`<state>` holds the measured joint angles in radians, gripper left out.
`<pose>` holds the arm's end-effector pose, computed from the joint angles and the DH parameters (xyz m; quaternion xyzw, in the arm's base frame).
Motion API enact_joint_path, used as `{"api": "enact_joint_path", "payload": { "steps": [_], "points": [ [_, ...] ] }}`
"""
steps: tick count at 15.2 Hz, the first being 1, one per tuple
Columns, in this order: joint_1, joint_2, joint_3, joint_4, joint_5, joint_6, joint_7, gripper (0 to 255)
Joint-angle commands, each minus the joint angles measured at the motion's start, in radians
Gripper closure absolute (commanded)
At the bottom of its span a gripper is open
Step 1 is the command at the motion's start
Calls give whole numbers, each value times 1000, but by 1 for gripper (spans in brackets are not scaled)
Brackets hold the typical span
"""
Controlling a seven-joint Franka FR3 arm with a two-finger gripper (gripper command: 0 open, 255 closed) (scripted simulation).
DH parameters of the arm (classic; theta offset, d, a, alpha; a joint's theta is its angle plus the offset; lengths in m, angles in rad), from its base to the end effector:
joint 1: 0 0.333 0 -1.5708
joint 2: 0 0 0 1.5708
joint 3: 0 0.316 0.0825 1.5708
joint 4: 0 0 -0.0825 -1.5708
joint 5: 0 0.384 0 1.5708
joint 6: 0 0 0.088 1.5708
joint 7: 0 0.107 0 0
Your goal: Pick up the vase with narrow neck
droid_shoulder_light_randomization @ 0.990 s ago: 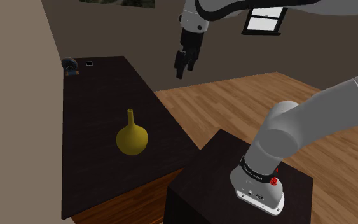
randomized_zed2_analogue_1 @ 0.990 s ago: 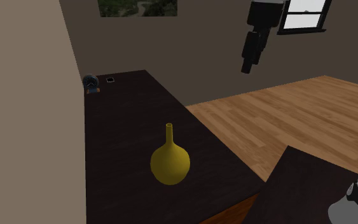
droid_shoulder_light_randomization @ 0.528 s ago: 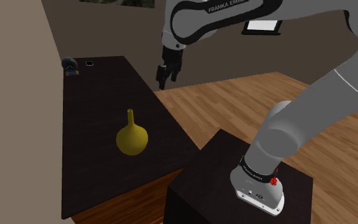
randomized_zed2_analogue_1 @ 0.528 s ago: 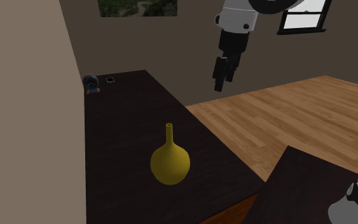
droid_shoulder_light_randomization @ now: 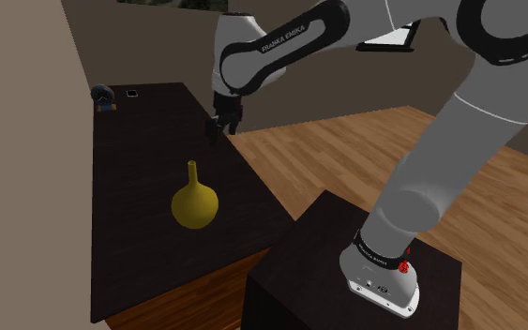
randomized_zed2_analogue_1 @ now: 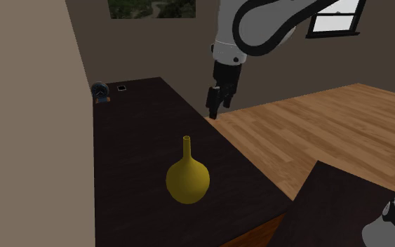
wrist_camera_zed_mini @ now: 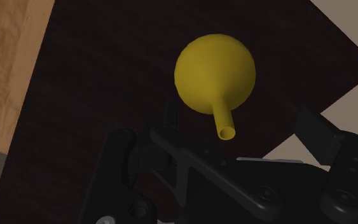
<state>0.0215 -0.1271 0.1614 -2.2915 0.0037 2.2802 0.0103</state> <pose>0.4975 0.0931 0.4135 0.9947 0.0849 0.0576 0.0032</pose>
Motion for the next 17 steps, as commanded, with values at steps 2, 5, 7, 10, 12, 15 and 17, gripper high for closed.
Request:
{"api": "enact_joint_path", "payload": {
  "steps": [2,5,7,10,12,15,17],
  "points": [
    [3,121,11,52,-21,75,27,0],
    [11,236,15,119,-47,128,54,0],
    [18,313,15,171,-65,157,71,0],
    [33,429,11,258,-91,191,94,0],
    [39,471,7,283,-100,210,102,0],
    [43,498,2,277,-108,243,108,0],
    [45,516,-1,273,-114,264,112,0]
  ]
}}
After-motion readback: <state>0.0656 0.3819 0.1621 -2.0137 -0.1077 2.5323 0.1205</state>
